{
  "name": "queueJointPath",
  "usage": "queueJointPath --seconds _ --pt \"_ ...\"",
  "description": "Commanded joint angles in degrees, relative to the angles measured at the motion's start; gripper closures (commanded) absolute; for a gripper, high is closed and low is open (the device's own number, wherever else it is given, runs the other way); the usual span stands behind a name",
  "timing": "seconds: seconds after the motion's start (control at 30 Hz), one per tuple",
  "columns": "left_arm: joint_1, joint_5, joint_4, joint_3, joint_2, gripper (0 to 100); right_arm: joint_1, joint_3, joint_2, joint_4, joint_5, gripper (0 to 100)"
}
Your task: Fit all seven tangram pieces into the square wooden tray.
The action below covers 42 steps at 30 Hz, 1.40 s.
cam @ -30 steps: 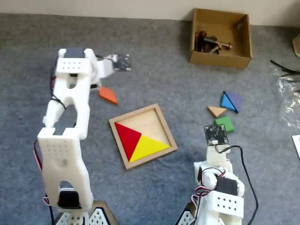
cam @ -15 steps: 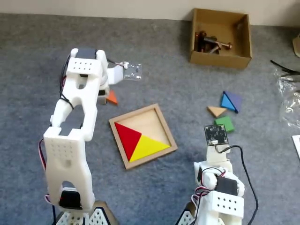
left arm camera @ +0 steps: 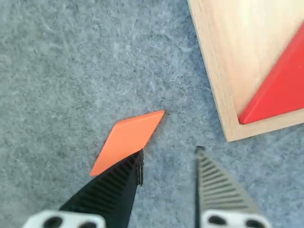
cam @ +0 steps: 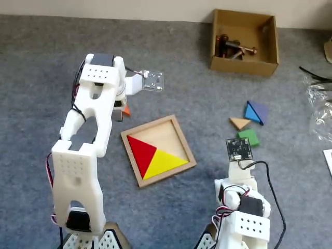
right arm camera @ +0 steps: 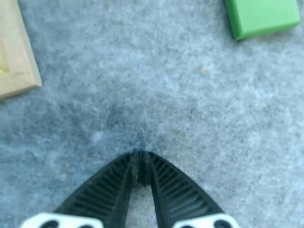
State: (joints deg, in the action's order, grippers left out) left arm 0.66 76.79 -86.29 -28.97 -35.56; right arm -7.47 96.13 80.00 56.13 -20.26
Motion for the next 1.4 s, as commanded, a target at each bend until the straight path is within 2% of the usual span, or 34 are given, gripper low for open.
queueJointPath --seconds 0.0,0.27,0.63,1.07,1.37 --pt "1.19 12.66 2.64 -2.33 3.30 80 -1.71 1.27 -0.13 -1.54 -0.70 98.7" --pt "0.84 12.66 12.31 -2.86 -4.70 80 -1.71 1.27 -0.13 -1.54 -0.70 98.7" --pt "-3.21 12.75 17.05 -2.77 -5.76 79 -1.71 1.27 -0.13 -1.54 -0.70 98.7" --pt "-4.62 12.66 20.13 -4.70 -5.93 80 -1.71 1.27 -0.13 -1.54 -0.70 98.7" --pt "-6.02 12.75 22.15 -9.89 -15.52 80 -1.71 1.27 -0.13 -1.54 -0.70 98.7"
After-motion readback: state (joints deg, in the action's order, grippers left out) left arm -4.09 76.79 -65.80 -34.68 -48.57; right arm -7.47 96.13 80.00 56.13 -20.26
